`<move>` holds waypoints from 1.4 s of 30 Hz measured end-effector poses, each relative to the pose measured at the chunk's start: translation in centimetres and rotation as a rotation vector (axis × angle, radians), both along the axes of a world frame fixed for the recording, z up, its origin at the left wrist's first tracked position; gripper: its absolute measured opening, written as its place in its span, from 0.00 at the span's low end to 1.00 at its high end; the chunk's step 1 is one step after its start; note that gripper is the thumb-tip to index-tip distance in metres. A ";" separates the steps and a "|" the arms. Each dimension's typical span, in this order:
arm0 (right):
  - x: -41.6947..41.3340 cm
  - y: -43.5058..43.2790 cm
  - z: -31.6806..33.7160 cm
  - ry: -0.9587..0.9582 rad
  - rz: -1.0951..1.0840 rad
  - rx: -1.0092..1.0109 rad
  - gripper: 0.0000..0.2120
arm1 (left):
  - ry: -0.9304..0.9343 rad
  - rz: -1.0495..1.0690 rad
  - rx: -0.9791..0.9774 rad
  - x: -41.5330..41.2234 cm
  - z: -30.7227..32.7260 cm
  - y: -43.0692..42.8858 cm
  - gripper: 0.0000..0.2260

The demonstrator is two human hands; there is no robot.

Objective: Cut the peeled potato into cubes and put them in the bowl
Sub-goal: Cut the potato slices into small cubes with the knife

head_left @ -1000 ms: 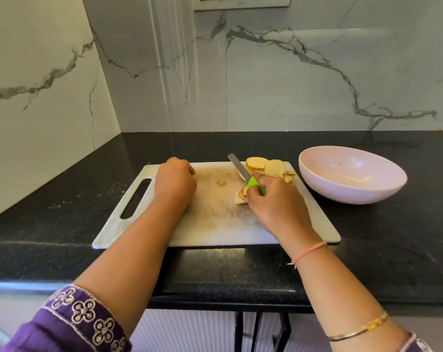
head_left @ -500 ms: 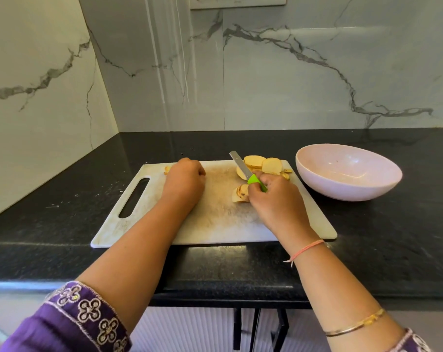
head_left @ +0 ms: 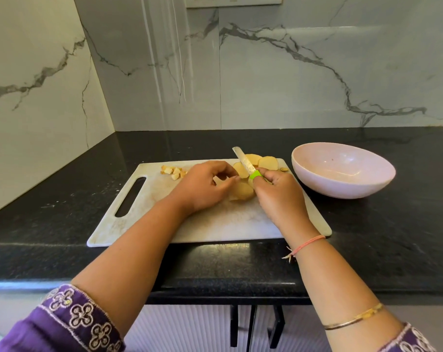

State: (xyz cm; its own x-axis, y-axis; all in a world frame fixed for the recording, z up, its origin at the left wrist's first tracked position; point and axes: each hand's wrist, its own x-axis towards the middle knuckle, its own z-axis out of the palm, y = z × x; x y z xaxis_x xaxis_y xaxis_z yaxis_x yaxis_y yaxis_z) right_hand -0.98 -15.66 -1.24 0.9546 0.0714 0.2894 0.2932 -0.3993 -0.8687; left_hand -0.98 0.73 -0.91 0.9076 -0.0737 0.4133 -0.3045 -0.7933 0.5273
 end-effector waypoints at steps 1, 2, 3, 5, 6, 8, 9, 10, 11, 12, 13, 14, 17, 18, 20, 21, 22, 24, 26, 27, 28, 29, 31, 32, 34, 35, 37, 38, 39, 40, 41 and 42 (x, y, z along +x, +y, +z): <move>0.0 -0.1 0.0 -0.002 -0.003 -0.002 0.12 | 0.020 -0.047 -0.019 -0.1 -0.1 -0.2 0.06; 0.0 -0.2 -0.1 -0.005 -0.003 -0.003 0.12 | 0.044 -0.073 -0.030 -0.2 -0.1 -0.4 0.07; 0.0 -0.2 -0.1 -0.005 0.000 0.001 0.13 | 0.065 -0.087 -0.034 -0.2 -0.2 -0.5 0.07; 0.0 -0.3 -0.1 -0.005 0.004 0.009 0.12 | 0.085 -0.092 -0.017 0.0 -0.4 -0.8 0.09; 0.1 -0.2 -0.1 -0.012 0.000 0.007 0.11 | 0.085 -0.092 -0.008 0.1 -0.5 -0.8 0.10; 0.2 -0.1 -0.2 -0.021 -0.002 0.003 0.11 | 0.088 -0.089 -0.004 0.3 -0.5 -0.8 0.13; 0.2 -0.1 -0.2 -0.023 -0.001 0.008 0.12 | 0.092 -0.085 -0.005 0.4 -0.5 -0.9 0.14; 0.2 -0.1 -0.2 -0.024 0.000 0.012 0.12 | 0.094 -0.081 -0.009 0.4 -0.6 -0.9 0.15; 0.2 -0.1 -0.2 -0.025 0.000 0.013 0.13 | 0.089 -0.079 -0.015 0.5 -0.6 -0.9 0.16; 0.2 -0.1 -0.3 -0.026 0.000 0.010 0.13 | 0.082 -0.077 -0.021 0.5 -0.5 -0.9 0.17; 0.2 -0.1 -0.3 -0.028 -0.001 0.007 0.12 | 0.075 -0.072 -0.029 0.5 -0.5 -0.9 0.17; 0.2 0.0 -0.3 -0.028 -0.003 0.005 0.12 | 0.073 -0.066 -0.042 0.5 -0.5 -0.9 0.17; 0.2 0.0 -0.4 -0.031 -0.004 0.003 0.12 | 0.103 -0.048 -0.113 0.6 -0.4 -0.8 0.15; 0.2 0.0 -0.4 -0.033 -0.003 0.003 0.12 | 0.120 -0.050 -0.137 0.6 -0.5 -0.8 0.14; 0.2 0.0 -0.4 -0.037 -0.003 0.002 0.12 | 0.141 -0.061 -0.178 0.6 -0.5 -0.9 0.14; 0.2 0.0 -0.4 -0.038 -0.004 0.000 0.12 | 0.144 -0.068 -0.196 0.6 -0.5 -0.9 0.15; 0.2 0.1 -0.4 -0.039 -0.006 -0.002 0.12 | 0.144 -0.076 -0.209 0.5 -0.6 -1.0 0.16; 0.2 0.1 -0.4 -0.040 -0.003 0.000 0.14 | 0.145 -0.082 -0.222 0.6 -0.6 -1.0 0.18; 0.2 0.1 -0.4 -0.037 0.003 -0.001 0.13 | 0.152 -0.077 -0.223 0.7 -0.6 -0.9 0.17; 0.2 0.1 -0.4 -0.034 0.003 0.000 0.13 | 0.155 -0.074 -0.223 0.8 -0.7 -0.9 0.16; 0.2 0.1 -0.3 -0.032 0.002 0.002 0.13 | 0.154 -0.071 -0.225 0.8 -0.7 -0.9 0.16; 0.2 0.0 -0.3 -0.031 -0.001 0.002 0.14 | 0.149 -0.065 -0.228 0.9 -0.8 -0.9 0.16; 0.2 0.0 -0.4 -0.035 -0.005 -0.005 0.15 | 0.133 -0.049 -0.225 1.1 -0.9 -0.9 0.16; 0.2 0.0 -0.4 -0.037 -0.005 -0.009 0.15 | 0.123 -0.036 -0.212 1.1 -0.9 -1.0 0.16; 0.1 0.0 -0.4 -0.035 -0.004 -0.013 0.16 | 0.105 -0.004 -0.180 1.2 -1.0 -1.0 0.17; 0.1 0.0 -0.4 -0.033 -0.004 -0.008 0.15 | 0.095 0.016 -0.167 1.2 -1.0 -1.0 0.17; 0.0 0.0 -0.4 -0.028 -0.005 0.008 0.14 | 0.065 0.067 -0.164 1.1 -0.9 -0.9 0.17; 0.0 0.0 -0.4 -0.025 -0.005 0.013 0.13 | 0.046 0.096 -0.175 1.1 -0.9 -0.8 0.17; 0.0 -0.1 -0.4 -0.023 -0.006 0.015 0.12 | 0.031 0.125 -0.193 1.0 -0.8 -0.7 0.17; 0.1 -0.1 -0.4 -0.024 -0.006 0.014 0.11 | 0.025 0.150 -0.219 1.0 -0.6 -0.6 0.17; 0.0 -0.1 -0.4 -0.028 -0.006 0.010 0.11 | 0.033 0.168 -0.249 0.9 -0.4 -0.4 0.18; 0.0 -0.2 -0.4 -0.035 -0.007 0.004 0.11 | 0.053 0.179 -0.276 0.8 -0.1 -0.3 0.18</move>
State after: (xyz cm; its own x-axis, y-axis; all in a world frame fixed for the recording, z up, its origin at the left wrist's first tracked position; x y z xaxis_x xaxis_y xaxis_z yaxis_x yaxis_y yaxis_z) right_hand -0.96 -15.81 -1.60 0.9443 0.0634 0.3229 0.3207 -0.3980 -0.8595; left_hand -0.18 0.46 -1.03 0.9168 0.1966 0.3475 -0.1398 -0.6570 0.7408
